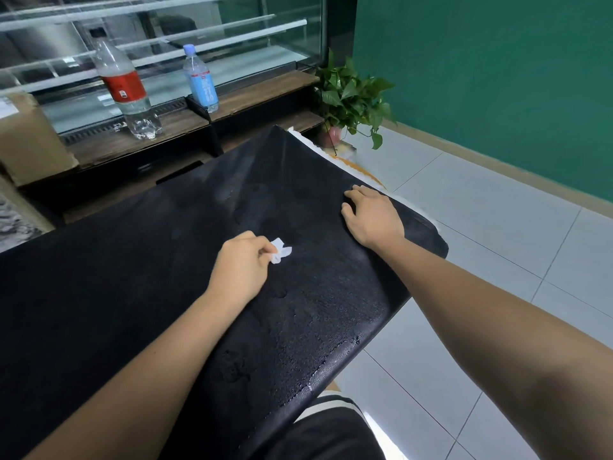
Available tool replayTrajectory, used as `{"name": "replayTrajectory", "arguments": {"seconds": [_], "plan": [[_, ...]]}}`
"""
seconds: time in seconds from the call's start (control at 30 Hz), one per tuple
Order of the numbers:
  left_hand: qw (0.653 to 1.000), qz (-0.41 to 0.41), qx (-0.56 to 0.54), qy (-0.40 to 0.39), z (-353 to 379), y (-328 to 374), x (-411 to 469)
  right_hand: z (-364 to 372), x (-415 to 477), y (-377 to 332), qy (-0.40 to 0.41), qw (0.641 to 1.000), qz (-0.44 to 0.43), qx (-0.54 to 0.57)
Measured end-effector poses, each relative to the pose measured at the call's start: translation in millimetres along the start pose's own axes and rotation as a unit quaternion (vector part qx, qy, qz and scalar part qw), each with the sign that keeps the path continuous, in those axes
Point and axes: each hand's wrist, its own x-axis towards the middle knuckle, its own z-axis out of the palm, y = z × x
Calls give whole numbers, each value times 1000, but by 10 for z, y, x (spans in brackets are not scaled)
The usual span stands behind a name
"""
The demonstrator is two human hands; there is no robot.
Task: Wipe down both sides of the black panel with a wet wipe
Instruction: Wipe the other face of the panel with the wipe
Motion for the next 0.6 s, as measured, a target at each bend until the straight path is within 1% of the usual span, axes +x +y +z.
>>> {"name": "replayTrajectory", "arguments": {"seconds": [0.07, 0.2, 0.33, 0.6], "plan": [[1000, -12, 7, 5, 45, 38, -3, 1, -2, -2, 2, 1000, -1, -1], [999, -19, -36, 2, 135, 140, -68, 5, 5, -7, 0, 1000, -2, -1], [998, 10, -57, -13, 252, 353, -195, -1, 11, 1, -1, 1000, 0, 0], [991, 66, -94, -71, 470, 863, -512, -7, -11, -14, 3, 1000, 0, 9]]}}
